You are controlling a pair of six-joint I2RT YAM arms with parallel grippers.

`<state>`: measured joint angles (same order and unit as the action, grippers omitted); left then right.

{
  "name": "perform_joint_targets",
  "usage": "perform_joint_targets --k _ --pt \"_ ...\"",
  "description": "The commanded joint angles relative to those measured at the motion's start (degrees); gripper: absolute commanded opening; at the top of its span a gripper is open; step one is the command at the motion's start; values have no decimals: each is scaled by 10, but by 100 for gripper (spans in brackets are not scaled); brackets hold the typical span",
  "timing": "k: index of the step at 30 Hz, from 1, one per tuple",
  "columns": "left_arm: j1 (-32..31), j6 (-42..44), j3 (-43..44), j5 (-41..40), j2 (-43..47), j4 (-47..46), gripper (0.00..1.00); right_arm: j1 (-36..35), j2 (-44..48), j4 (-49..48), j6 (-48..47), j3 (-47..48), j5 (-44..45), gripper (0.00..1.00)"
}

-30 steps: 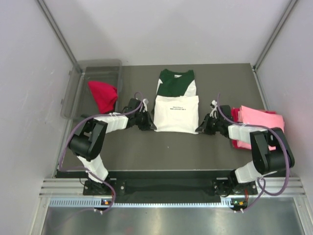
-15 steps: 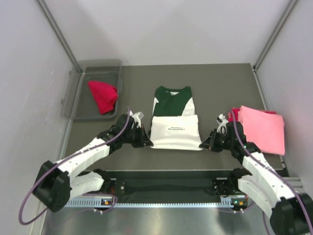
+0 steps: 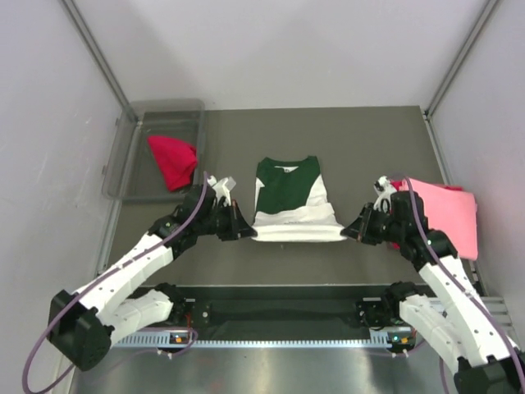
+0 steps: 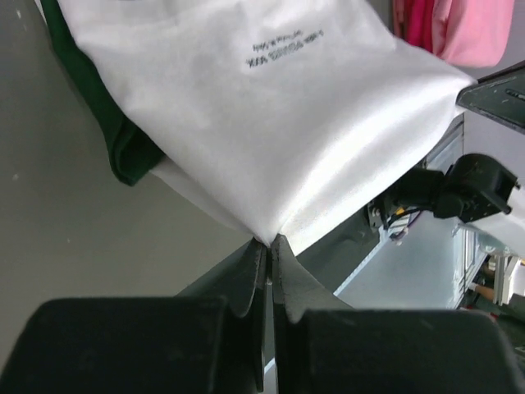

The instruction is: Fold and stack the t-shirts

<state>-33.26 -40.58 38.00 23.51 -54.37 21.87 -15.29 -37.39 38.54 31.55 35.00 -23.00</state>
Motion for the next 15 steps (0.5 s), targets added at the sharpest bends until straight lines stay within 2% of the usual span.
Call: perform_joint_targets --k 1,10,15 --pt "23 -2 55 7 -47 -9 0 -2 -78 -19 -23 59 45 0" --pt "117 41 229 19 -210 -4 0 24 -298 -99 -55 203 48 0" --pt "160 45 312 25 -332 -23 0 50 -422 -133 -62 289 24 0"
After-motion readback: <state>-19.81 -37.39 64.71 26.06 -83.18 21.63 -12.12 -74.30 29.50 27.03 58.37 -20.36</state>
